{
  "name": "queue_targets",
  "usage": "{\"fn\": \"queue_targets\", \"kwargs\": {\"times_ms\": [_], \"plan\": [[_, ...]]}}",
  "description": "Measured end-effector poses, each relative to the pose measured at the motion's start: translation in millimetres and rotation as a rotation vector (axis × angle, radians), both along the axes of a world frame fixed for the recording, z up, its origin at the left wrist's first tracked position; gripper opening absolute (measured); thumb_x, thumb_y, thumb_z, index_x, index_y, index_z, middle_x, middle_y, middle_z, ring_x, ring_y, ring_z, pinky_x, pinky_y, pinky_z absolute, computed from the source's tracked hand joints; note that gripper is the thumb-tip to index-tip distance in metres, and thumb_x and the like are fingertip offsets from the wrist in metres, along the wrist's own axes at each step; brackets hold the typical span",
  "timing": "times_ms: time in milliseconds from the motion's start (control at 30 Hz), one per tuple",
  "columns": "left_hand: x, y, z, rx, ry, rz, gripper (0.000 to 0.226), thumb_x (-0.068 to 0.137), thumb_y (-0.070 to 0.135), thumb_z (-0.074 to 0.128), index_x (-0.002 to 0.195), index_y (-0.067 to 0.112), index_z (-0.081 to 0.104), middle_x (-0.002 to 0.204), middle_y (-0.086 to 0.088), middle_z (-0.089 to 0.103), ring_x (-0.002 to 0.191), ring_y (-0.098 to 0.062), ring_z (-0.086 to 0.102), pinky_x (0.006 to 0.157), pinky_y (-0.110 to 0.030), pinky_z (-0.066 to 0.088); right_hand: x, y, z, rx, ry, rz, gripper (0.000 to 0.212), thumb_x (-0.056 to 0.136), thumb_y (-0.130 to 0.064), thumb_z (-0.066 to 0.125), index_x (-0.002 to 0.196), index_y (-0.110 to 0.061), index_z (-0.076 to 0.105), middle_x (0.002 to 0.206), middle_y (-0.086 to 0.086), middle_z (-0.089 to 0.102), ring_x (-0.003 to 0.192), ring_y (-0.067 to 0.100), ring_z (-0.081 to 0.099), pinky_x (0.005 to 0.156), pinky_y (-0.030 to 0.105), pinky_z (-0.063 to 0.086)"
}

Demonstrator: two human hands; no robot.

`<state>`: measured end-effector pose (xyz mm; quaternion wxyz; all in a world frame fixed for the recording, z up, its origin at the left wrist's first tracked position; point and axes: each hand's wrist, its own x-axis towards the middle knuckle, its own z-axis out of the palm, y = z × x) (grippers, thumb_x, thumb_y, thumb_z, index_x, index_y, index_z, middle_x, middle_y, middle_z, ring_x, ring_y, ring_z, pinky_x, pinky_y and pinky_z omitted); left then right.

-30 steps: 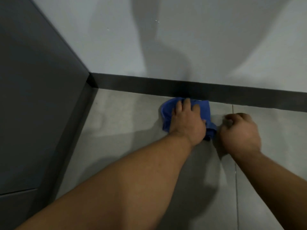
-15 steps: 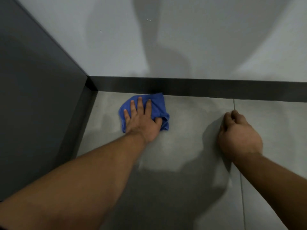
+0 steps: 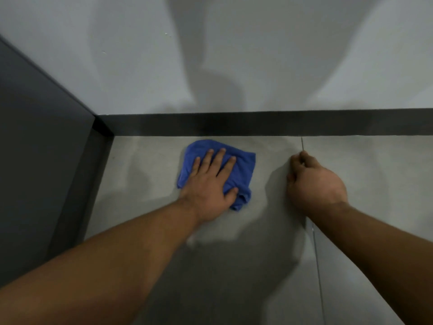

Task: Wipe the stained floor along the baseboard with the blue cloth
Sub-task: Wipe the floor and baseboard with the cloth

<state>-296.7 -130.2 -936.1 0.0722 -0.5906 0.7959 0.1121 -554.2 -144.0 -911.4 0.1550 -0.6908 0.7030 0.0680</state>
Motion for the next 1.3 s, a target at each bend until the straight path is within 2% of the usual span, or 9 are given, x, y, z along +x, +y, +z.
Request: {"fn": "queue_targets", "kwargs": {"times_ms": [333,567,700,767,867,933,1000,1100,1300], "plan": [[4,-47,5,0.116,-0.036,0.598,0.092,0.090,0.073,0.026,0.160,0.019,0.000,0.168,-0.013,-0.006,0.153,-0.040,-0.008,0.122,-0.059,-0.002,1,-6,4,0.002,-0.023,-0.037,0.057,0.101,-0.031,0.046,0.156,-0.024,0.034,0.164,-0.001,0.026,0.116,0.025,0.064,0.083,0.037,0.059],[-88,-36,2,0.080,0.023,0.241,0.082,0.091,0.067,0.025,0.159,0.028,0.002,0.169,-0.005,-0.007,0.154,-0.035,-0.010,0.121,-0.060,-0.004,-9,-7,8,0.082,-0.087,0.005,0.069,0.096,-0.022,0.053,0.160,-0.022,0.026,0.168,-0.001,0.020,0.148,0.021,0.033,0.117,0.037,0.033],[-140,-38,2,0.165,0.072,0.041,0.081,0.089,0.062,0.027,0.159,0.031,0.000,0.169,0.001,-0.014,0.153,-0.028,-0.018,0.122,-0.057,-0.008,-27,-6,10,-0.043,-0.384,-0.154,0.048,0.094,-0.014,0.058,0.142,-0.017,0.056,0.144,0.007,0.057,0.129,0.027,0.054,0.109,0.032,0.039],[-153,-49,8,0.273,0.219,0.067,0.076,0.091,0.050,0.030,0.160,0.028,0.005,0.169,0.002,-0.010,0.154,-0.027,-0.015,0.123,-0.053,-0.008,-35,1,12,-0.232,-0.480,-0.284,0.040,0.088,-0.005,0.057,0.127,-0.009,0.066,0.128,0.013,0.065,0.114,0.033,0.061,0.099,0.031,0.044],[-148,-56,30,0.430,0.950,0.341,0.054,0.098,0.010,0.041,0.152,0.010,0.036,0.160,-0.005,0.034,0.147,-0.024,0.029,0.120,-0.024,0.019,-27,16,16,-0.435,-0.451,-0.169,0.037,0.085,-0.006,0.059,0.121,-0.001,0.069,0.124,0.020,0.064,0.110,0.038,0.060,0.099,0.038,0.046],[-128,-52,39,0.212,1.147,0.479,0.046,0.087,0.008,0.045,0.130,0.005,0.061,0.132,-0.006,0.061,0.124,-0.020,0.055,0.107,-0.018,0.039,-10,15,16,-0.429,-0.428,0.026,0.036,0.086,-0.013,0.063,0.121,-0.006,0.070,0.129,0.017,0.064,0.118,0.036,0.058,0.105,0.039,0.043],[-105,-46,39,-0.061,1.005,0.496,0.043,0.074,0.013,0.047,0.111,0.011,0.069,0.115,-0.007,0.070,0.109,-0.024,0.064,0.102,-0.033,0.048,13,2,16,-0.306,-0.325,0.181,0.046,0.092,-0.025,0.059,0.137,-0.017,0.061,0.148,0.010,0.052,0.137,0.033,0.045,0.118,0.045,0.031],[-88,-27,35,-0.175,0.752,0.380,0.040,0.069,0.016,0.050,0.104,0.014,0.069,0.109,-0.007,0.069,0.102,-0.026,0.062,0.094,-0.033,0.048,26,-22,9,-0.042,-0.179,0.229,0.057,0.103,-0.041,0.040,0.158,-0.031,0.029,0.168,0.002,0.018,0.154,0.029,0.011,0.124,0.055,0.010],[-93,-2,28,-0.142,0.536,0.028,0.041,0.074,0.015,0.058,0.113,0.012,0.070,0.121,-0.004,0.066,0.119,-0.023,0.056,0.105,-0.035,0.044,-26,-36,-4,0.030,-0.038,0.216,0.062,0.105,-0.043,0.031,0.162,-0.028,0.010,0.170,-0.002,0.008,0.155,0.026,0.009,0.124,0.049,0.013]]}}
